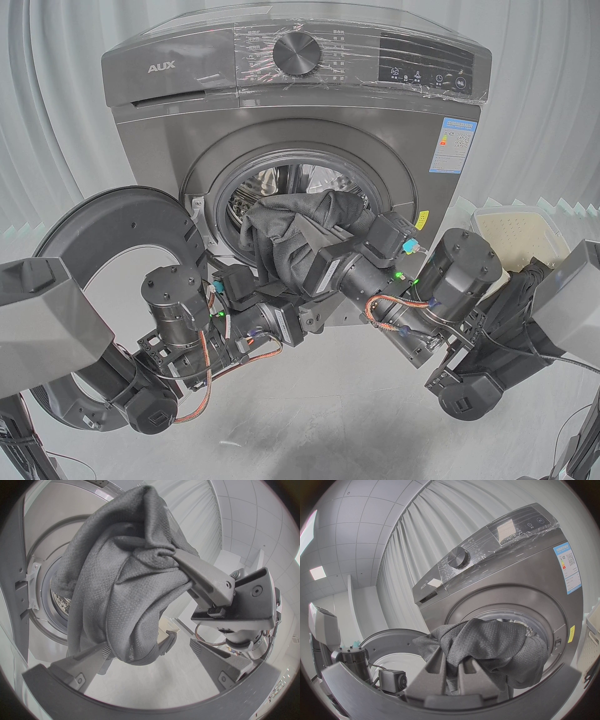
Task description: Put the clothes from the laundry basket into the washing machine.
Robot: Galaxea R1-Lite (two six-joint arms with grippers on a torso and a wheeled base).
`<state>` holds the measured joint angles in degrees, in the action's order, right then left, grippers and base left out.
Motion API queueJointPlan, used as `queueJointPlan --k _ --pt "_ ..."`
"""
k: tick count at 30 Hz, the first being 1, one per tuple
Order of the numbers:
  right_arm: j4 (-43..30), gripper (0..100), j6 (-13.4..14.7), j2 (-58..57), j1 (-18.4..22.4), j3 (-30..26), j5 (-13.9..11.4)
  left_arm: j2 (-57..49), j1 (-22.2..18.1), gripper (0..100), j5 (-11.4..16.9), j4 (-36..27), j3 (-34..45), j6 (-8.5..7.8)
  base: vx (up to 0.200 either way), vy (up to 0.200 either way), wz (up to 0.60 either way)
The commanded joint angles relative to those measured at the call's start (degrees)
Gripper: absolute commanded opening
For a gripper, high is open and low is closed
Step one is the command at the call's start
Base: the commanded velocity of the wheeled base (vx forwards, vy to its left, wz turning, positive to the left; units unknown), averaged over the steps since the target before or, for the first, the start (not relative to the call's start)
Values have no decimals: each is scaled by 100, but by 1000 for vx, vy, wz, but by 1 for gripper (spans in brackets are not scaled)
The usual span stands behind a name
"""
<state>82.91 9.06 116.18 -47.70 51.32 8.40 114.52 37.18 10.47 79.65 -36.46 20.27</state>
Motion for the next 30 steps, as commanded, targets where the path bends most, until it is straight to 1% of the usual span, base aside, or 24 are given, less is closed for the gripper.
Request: queueJointPlan --k 1,2,3,6,8,9,21,25,27,28,29,30 --pt "41 0 0 19 7 1 39 27 0 100 -72 24 -19 -15 0 0 0" --pt "59 0 0 19 -2 1 118 62 0 100 -186 59 -45 -23 0 0 0" --pt "59 0 0 19 -2 1 118 88 0 100 -230 85 -72 -23 0 0 0" --pt "68 0 0 28 -11 1 127 150 -27 100 -256 138 -159 -32 0 0 0" --pt "68 0 0 28 -11 1 127 159 -36 100 -335 156 -203 -32 0 0 0" --pt "68 0 0 28 -11 1 127 159 -36 0 -379 156 -247 -32 0 0 0" --pt "76 0 0 28 -11 -35 127 211 -62 0 -493 191 -300 -41 0 0 0" --pt "76 0 0 54 -11 -43 127 115 0 0 -493 332 -203 -50 0 0 0" --pt "94 0 8 89 -11 -52 92 62 52 0 -493 375 -98 -111 0 0 0" --pt "164 0 0 125 -2 -52 83 18 96 0 -493 393 -10 -199 0 0 0" --pt "191 0 0 151 -2 -52 92 18 105 0 -493 419 34 -243 0 0 0" --pt "191 0 0 151 -2 -52 92 18 105 0 -493 419 34 -243 0 0 0"
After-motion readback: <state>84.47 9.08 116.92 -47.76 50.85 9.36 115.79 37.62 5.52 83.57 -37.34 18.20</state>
